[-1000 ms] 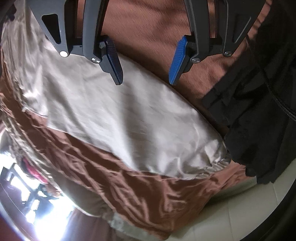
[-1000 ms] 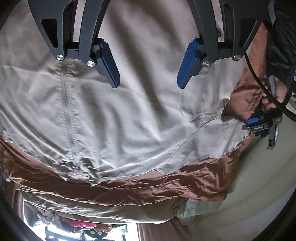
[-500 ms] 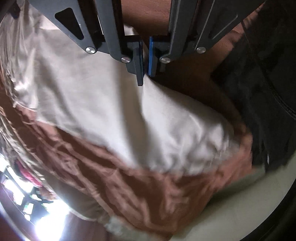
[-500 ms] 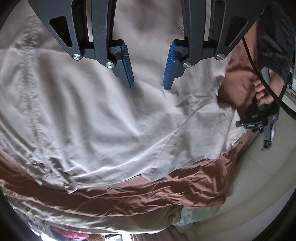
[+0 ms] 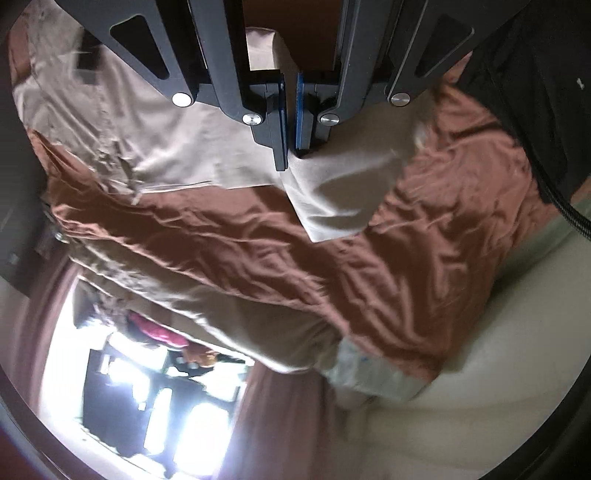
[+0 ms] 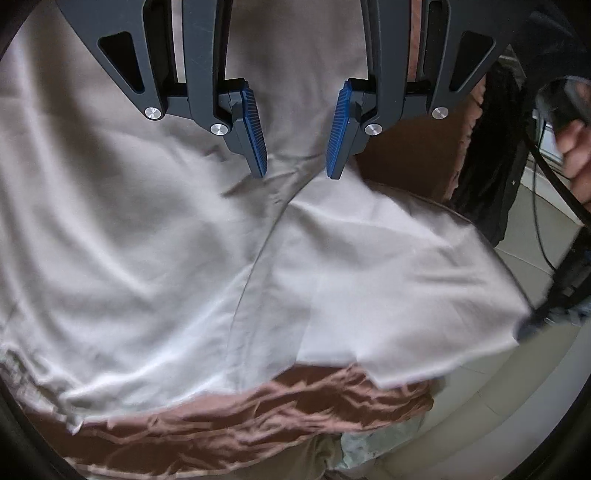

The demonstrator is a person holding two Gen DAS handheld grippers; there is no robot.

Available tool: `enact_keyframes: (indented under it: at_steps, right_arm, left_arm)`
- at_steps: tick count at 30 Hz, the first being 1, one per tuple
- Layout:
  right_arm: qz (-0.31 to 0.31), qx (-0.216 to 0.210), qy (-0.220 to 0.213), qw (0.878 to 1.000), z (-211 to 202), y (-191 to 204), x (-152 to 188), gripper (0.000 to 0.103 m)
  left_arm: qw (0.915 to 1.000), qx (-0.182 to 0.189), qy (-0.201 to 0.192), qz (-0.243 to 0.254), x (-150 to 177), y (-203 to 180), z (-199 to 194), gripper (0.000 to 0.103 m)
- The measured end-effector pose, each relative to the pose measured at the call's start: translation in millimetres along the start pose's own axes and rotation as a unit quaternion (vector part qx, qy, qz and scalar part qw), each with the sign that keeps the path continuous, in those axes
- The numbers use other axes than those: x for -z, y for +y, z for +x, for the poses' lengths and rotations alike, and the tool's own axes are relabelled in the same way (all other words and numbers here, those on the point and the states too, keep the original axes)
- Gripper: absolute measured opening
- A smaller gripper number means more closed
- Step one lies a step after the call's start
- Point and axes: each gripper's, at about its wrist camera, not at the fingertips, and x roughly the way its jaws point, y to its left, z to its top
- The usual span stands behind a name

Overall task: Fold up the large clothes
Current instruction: 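Fold the held sleeve across the jacket body with the left gripper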

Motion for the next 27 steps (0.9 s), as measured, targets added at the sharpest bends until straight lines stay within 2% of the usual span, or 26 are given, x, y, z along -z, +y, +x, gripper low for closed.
enact_keyframes:
  at_steps: [3, 6, 8, 11, 12, 14, 15, 16, 19, 23, 25, 27]
  right_arm:
    - [0.013, -0.016, 0.018, 1.0, 19.5, -3.9, 1.4, 0.031]
    - [-0.025, -0.058, 0.024, 0.998, 25.4, 3.9, 1.6, 0.031]
    - [-0.034, -0.053, 0.035, 0.997, 28.9, 5.5, 3.3, 0.031]
    - [-0.025, -0.046, 0.023, 0.998, 20.4, -6.8, 3.4, 0.031]
    - [-0.019, -0.051, 0.02, 0.998, 13.4, -12.1, 4.2, 0.033]
    - [-0.008, -0.054, 0.009, 0.998, -1.6, -19.8, 7.7, 0.053]
    - [-0.005, -0.047, -0.003, 0.999, -11.3, -26.8, 10.5, 0.066]
    - [-0.002, -0.04, -0.015, 0.999, -21.5, -33.4, 13.4, 0.068]
    - [0.022, -0.025, -0.035, 0.999, -46.2, -59.5, 23.3, 0.068]
    - [0.048, 0.016, -0.068, 0.996, -81.4, -92.9, 40.4, 0.068]
    - [0.06, 0.028, -0.077, 0.995, -98.4, -110.0, 49.6, 0.068]
    - [0.06, 0.044, -0.086, 0.993, -126.8, -119.8, 56.2, 0.068]
  left_arm:
    - [0.9994, 0.033, -0.003, 0.007, -3.5, -15.4, -8.3, 0.003]
    - [0.9979, 0.061, -0.004, 0.023, -4.8, -34.5, -13.3, 0.003]
    - [0.9963, 0.077, -0.004, 0.039, -3.7, -49.5, -16.2, 0.003]
    - [0.9939, 0.093, -0.002, 0.059, -1.0, -66.6, -19.4, 0.003]
    - [0.9929, 0.101, -0.001, 0.064, -0.5, -72.7, -20.6, 0.003]
    - [0.9902, 0.118, -0.003, 0.073, 2.2, -84.3, -24.6, 0.003]
    - [0.9887, 0.129, -0.003, 0.077, 3.2, -90.4, -25.9, 0.003]
    - [0.9866, 0.143, -0.001, 0.078, 4.7, -97.5, -27.2, 0.003]
    - [0.9816, 0.169, 0.01, 0.089, 9.3, -118.4, -26.1, 0.003]
    - [0.9746, 0.197, 0.031, 0.101, 23.7, -149.5, -18.7, 0.003]
    - [0.9709, 0.205, 0.052, 0.112, 34.7, -164.9, -12.3, 0.005]
    - [0.9663, 0.213, 0.081, 0.12, 45.6, -176.7, -4.8, 0.011]
